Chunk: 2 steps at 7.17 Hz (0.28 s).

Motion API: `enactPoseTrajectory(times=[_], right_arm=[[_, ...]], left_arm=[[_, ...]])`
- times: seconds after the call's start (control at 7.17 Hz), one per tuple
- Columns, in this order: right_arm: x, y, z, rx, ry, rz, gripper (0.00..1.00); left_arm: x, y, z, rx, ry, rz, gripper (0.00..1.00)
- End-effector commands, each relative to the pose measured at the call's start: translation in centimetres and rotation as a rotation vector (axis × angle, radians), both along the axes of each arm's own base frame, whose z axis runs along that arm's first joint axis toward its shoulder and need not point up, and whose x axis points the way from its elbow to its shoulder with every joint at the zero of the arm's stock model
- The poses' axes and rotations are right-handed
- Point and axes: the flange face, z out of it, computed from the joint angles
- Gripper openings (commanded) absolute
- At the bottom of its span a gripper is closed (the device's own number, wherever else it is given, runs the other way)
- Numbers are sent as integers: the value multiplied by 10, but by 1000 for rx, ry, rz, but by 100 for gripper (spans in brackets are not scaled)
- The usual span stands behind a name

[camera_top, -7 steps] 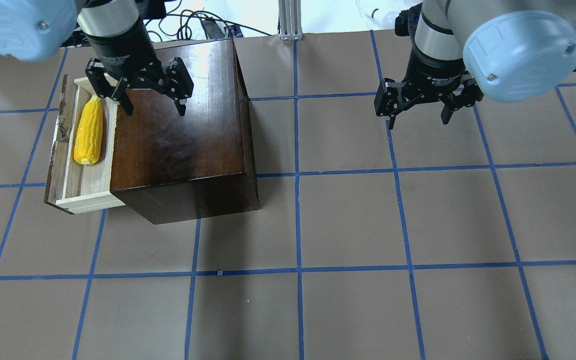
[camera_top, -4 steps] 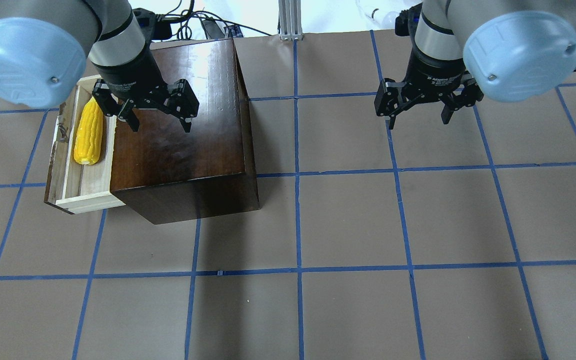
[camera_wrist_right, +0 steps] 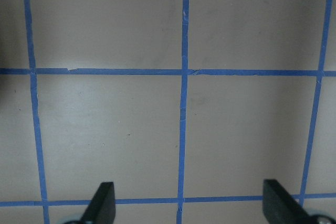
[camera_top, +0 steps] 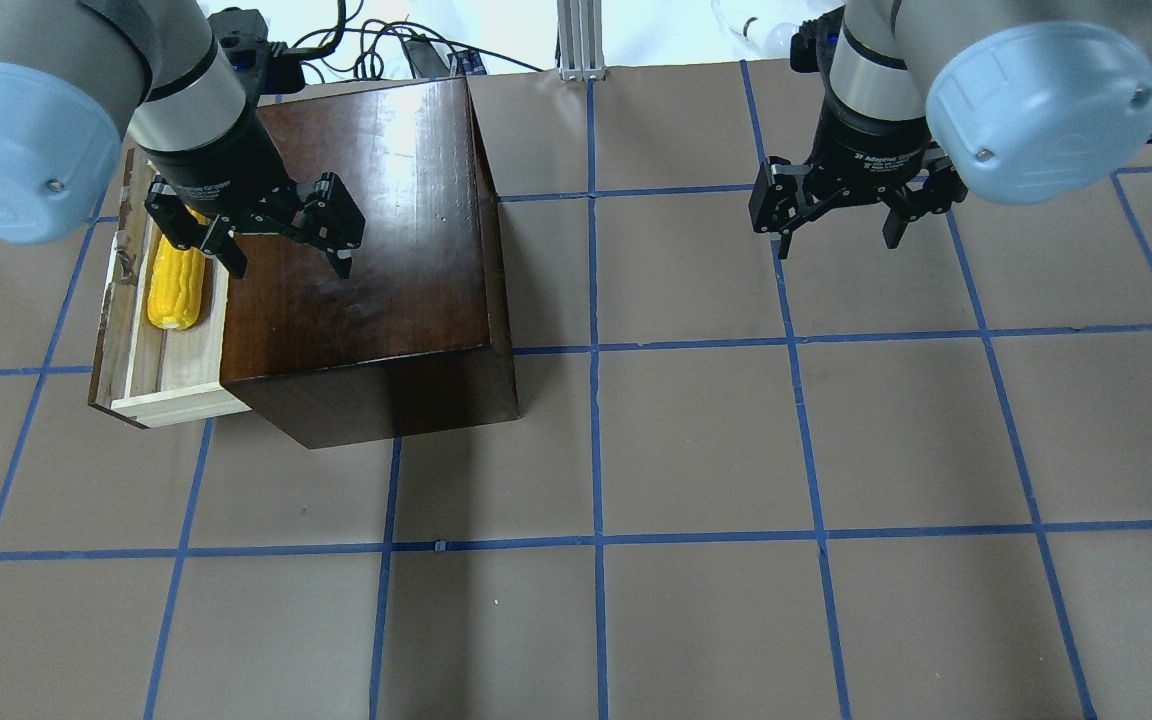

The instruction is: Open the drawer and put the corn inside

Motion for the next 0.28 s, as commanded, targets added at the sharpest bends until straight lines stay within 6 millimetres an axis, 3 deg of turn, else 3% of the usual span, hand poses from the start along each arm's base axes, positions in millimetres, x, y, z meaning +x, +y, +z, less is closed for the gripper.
enactPoseTrajectory(times=[0.0,0.14], right_arm=[[0,0,0,-1,0,0,100],[0,0,1,-1,0,0,100]], left_arm=[[1,1,1,-2,-2,1,100],[1,1,1,-2,0,1,100]])
